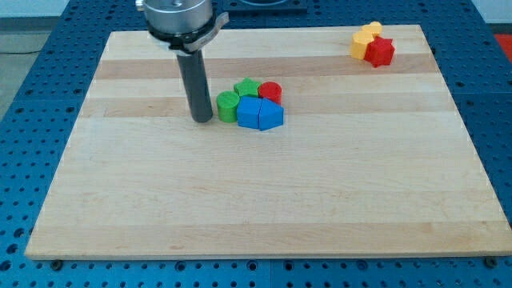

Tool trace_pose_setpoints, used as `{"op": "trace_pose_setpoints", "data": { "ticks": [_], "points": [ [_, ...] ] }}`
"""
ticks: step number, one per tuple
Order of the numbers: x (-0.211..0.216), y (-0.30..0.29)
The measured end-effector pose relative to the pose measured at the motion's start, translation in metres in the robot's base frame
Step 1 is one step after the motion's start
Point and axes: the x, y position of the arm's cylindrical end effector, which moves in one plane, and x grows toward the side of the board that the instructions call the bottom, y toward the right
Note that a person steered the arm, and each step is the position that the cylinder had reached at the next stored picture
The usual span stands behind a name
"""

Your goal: Push the blue triangle parallel to the bottom of the red circle

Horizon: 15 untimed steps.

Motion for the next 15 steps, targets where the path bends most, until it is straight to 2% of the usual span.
{"op": "trace_pose_setpoints", "data": {
  "ticks": [1,2,3,4,5,6,7,10,13,15],
  "points": [
    [0.031,-0.001],
    [0.035,0.050],
    [0.035,0.129],
    [0.024,0.181],
    [-0.022,0.158],
    [-0.021,0.133],
    [-0.001,0.106],
    [0.003,0.054],
    [0.021,0.077],
    [0.024,0.045]
  ]
}}
